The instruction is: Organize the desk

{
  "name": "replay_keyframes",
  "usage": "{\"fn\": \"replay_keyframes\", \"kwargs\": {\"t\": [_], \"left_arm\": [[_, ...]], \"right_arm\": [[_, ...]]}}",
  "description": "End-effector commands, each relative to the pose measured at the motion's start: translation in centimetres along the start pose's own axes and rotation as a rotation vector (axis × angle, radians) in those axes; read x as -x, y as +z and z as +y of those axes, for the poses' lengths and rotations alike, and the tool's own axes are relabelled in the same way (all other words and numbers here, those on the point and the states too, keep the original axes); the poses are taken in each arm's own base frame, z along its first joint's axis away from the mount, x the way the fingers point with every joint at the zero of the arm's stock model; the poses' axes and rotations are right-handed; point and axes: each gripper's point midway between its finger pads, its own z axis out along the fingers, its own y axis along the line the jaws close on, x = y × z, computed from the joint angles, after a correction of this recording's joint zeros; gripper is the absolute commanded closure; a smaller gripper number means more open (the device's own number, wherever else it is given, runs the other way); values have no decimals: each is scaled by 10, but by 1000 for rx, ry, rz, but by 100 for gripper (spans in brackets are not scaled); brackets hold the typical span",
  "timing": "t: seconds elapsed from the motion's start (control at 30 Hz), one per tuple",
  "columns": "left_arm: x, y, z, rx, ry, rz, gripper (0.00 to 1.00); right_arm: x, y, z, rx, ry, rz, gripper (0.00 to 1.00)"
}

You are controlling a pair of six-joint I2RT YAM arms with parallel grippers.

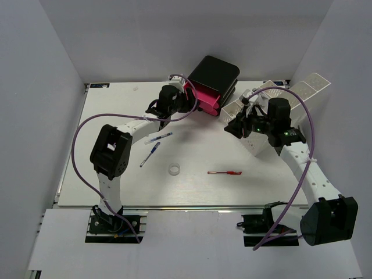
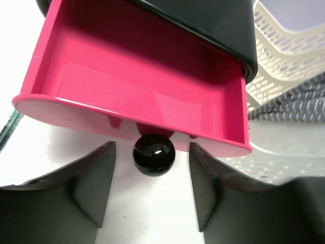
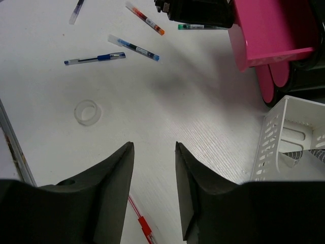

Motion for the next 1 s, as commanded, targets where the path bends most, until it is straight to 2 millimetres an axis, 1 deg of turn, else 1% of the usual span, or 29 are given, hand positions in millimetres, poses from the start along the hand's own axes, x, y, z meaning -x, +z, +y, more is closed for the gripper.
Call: {"fn": "replay_keyframes", "kwargs": {"t": [0.0,0.07,0.17,0.2,0.27,0.3,0.33,0.37,0.47,0.5,0.57,0.6,0.63,0.67,0.7,0.73,0.77,0.8,0.83,0.9,0.93,0.97], "left_arm": [[37,-19,-16,-21,9,-64,29],[40,-20,-17,-18,14,-65,24],[45,-25,-20,-19,16,-71,22],[51,-29,-23,-24,20,-81,22],[52,-33,-23,-15,23,-80,22],[54,-35,-24,-15,26,-85,17],[60,-39,-27,-20,30,-96,16],[58,-40,-26,-17,34,-86,16],[64,-42,-24,-8,36,-84,16],[62,-44,-24,-9,35,-80,16],[70,-55,-29,-19,35,-100,17],[64,-60,-26,-9,36,-93,19],[72,-72,-31,-18,42,-117,19],[72,-77,-31,-13,48,-113,20],[68,-81,-29,-6,51,-103,26],[72,-88,-32,-7,57,-107,31],[64,-93,-30,5,56,-63,39],[60,-96,-30,8,51,-29,51],[43,-106,-28,20,36,54,77],[24,-118,-30,29,17,133,96],[-2,-130,-20,69,-7,231,100],[-11,-141,-24,65,-11,269,100]], "right_arm": [[5,-3,1,12,-25,-21,55],[4,-4,2,16,-24,-20,47],[6,-5,4,30,-31,-24,43],[5,-5,4,30,-31,-23,42],[4,-4,6,38,-30,-19,42],[4,-5,4,34,-31,-20,42],[4,-5,4,35,-32,-21,41],[3,-4,5,38,-29,-18,41],[3,-5,3,33,-29,-18,41],[3,-5,4,35,-28,-17,41],[2,-6,3,35,-27,-18,41],[2,-6,2,33,-26,-18,41],[3,-7,3,38,-29,-21,41],[3,-7,2,37,-27,-20,41],[3,-7,2,37,-26,-21,41],[3,-7,5,46,-29,-21,41],[2,-7,4,47,-28,-20,41],[2,-7,4,47,-28,-20,41],[1,-7,4,47,-29,-18,42],[1,-7,2,41,-34,-17,43],[1,-7,0,36,-32,-16,46],[1,-7,2,42,-33,-15,49]]}}
